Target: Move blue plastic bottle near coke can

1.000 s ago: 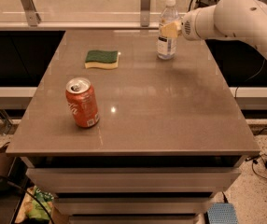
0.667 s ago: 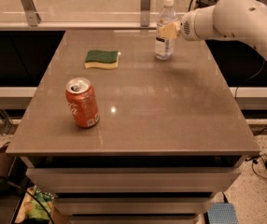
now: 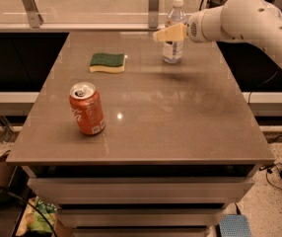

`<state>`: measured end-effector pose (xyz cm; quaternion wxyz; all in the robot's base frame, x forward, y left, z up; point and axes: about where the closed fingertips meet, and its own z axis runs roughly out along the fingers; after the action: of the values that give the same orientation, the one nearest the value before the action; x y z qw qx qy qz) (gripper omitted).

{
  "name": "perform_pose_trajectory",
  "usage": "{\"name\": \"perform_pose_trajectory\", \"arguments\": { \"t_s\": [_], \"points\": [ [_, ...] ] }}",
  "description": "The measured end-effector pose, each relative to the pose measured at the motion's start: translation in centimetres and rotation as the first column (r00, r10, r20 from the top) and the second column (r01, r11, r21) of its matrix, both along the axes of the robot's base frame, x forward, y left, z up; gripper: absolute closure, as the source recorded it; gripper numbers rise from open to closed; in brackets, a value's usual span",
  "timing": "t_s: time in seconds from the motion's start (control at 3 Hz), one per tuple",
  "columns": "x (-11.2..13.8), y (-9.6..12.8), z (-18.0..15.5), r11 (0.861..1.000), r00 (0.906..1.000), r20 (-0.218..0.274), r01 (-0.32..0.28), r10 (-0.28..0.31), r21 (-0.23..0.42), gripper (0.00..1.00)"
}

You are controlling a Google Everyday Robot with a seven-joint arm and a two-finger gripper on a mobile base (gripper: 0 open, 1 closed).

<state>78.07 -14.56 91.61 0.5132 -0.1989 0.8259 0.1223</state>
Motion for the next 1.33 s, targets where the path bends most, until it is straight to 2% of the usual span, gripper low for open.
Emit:
{"name": "perform_pose_trajectory", "arguments": {
  "t_s": [0.33, 0.67, 1.33],
  "points": [
    [1.04, 0.63, -0.30, 1.000, 0.9998, 0.008, -0.017, 0.016, 0.017, 0.00],
    [1.10, 0.82, -0.43, 1.000, 0.9998, 0.006, -0.019, 0.019, 0.017, 0.18],
    [1.18, 1.23, -0.71, 1.000, 0.9997, 0.003, -0.025, 0.025, 0.018, 0.64]
  ]
}}
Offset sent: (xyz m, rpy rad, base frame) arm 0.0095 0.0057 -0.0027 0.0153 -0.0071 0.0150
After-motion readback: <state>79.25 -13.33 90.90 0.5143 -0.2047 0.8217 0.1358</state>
